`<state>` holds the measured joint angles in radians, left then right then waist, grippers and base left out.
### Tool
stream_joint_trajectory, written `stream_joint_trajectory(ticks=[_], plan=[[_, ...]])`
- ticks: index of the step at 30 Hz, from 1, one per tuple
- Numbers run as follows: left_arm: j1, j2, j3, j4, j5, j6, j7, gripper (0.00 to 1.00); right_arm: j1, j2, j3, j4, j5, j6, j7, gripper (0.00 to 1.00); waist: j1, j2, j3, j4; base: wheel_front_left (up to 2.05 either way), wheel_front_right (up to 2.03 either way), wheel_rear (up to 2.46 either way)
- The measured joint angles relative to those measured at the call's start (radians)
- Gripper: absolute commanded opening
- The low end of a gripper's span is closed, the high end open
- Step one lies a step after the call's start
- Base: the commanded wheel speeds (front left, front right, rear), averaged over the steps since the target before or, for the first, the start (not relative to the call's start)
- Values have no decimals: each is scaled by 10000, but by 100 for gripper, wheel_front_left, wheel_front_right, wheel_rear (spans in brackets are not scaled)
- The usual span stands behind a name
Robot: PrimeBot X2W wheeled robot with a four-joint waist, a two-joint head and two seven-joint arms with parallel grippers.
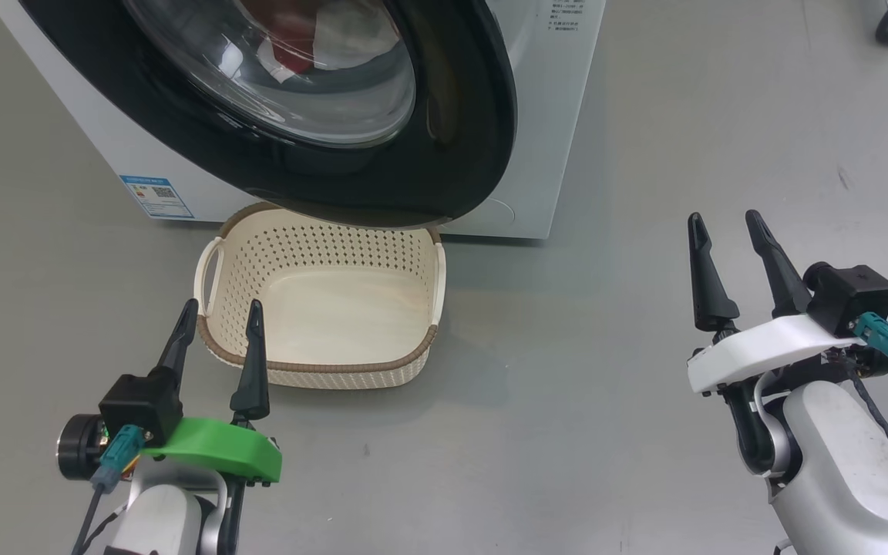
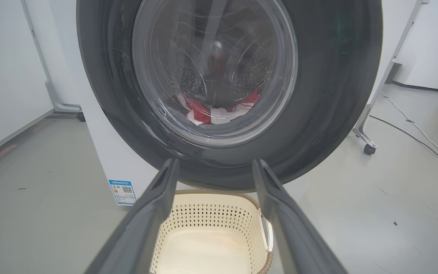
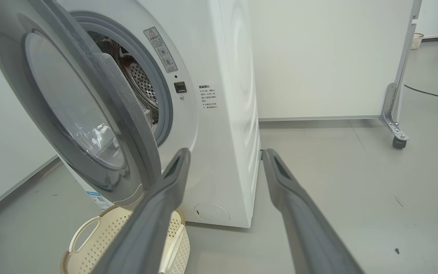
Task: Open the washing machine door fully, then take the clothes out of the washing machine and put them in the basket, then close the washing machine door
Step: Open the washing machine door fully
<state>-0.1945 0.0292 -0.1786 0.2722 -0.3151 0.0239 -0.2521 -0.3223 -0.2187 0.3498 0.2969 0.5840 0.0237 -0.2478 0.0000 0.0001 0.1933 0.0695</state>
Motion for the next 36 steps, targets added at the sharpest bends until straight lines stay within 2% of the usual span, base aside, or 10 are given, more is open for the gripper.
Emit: stream_joint_trajectory(ticks=[11, 36], plan=[[7, 2, 104, -73, 15, -13, 0, 100, 454, 198, -368, -600, -332, -13, -2, 100, 0, 0, 118, -39, 0, 0, 0], [7, 2, 104, -111, 15, -27, 0, 100, 884, 380, -721, -970, -761, 19, -2, 100, 0, 0, 195, -20, 0, 0, 0]])
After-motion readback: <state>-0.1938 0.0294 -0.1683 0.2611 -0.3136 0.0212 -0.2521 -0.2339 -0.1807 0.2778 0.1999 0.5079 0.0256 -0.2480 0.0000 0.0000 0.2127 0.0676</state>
